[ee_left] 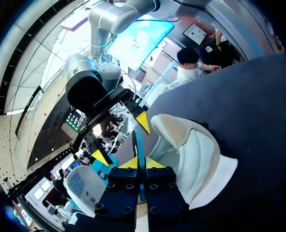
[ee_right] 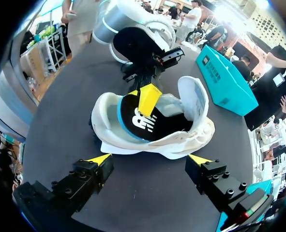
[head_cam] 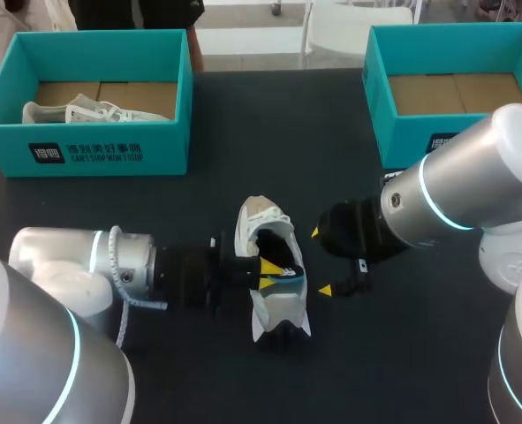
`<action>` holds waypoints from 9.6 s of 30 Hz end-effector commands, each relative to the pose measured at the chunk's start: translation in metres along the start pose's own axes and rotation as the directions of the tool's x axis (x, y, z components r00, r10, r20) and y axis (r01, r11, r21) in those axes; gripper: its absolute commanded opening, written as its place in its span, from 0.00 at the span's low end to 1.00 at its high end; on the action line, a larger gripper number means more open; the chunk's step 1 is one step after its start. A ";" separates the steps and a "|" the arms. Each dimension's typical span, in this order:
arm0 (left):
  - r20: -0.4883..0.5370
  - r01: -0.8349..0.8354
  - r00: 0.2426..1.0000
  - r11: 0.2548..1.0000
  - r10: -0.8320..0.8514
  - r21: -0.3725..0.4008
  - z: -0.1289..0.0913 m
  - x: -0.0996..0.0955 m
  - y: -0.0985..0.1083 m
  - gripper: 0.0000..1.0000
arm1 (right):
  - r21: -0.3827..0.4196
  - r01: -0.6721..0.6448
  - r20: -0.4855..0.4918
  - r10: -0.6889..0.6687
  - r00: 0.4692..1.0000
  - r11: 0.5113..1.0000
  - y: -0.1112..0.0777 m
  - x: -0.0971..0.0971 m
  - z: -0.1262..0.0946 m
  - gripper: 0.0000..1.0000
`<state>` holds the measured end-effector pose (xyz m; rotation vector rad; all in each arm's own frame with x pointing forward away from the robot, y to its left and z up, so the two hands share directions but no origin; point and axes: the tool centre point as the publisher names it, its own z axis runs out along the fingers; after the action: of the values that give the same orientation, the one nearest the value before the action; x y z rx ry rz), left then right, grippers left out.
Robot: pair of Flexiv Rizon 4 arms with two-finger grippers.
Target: Take the shoe out of the shoebox, open the shoe tongue, remove and reinsert the insole, then place the shoe into the shoebox
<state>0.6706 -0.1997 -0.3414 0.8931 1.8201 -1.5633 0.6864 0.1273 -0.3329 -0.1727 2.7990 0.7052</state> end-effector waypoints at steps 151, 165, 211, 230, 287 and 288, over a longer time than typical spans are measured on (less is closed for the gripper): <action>-0.924 -0.237 0.362 0.971 0.126 0.040 -0.044 -0.056 -0.037 0.00 | 0.059 -0.060 -0.131 0.067 0.989 0.996 -0.026 -0.040 -0.182 1.00; -0.949 -0.328 0.309 0.944 0.063 -0.044 -0.003 -0.004 -0.013 0.00 | 0.059 -0.060 -0.131 0.067 0.989 0.996 -0.026 -0.040 -0.182 1.00; -0.951 -0.455 0.305 0.885 0.055 -0.095 0.027 0.064 0.023 0.00 | 0.059 -0.060 -0.131 0.067 0.989 0.996 -0.026 -0.040 -0.182 1.00; -0.950 -0.714 0.301 0.679 0.081 -0.169 -0.006 -0.018 0.022 0.00 | 0.059 -0.060 -0.131 0.067 0.989 0.996 -0.026 -0.040 -0.182 1.00; -0.939 -0.741 0.335 0.639 0.082 -0.208 -0.024 -0.063 0.018 0.00 | 0.059 -0.060 -0.131 0.067 0.989 0.996 -0.026 -0.040 -0.182 1.00; -0.940 -0.739 0.332 0.641 0.081 -0.206 -0.024 -0.059 0.019 0.00 | 0.059 -0.060 -0.131 0.067 0.989 0.996 -0.026 -0.040 -0.182 1.00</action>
<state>0.7233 -0.1832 -0.2983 1.8569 2.1879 0.0930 0.6884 0.0179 -0.1783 -0.1255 2.9548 0.6560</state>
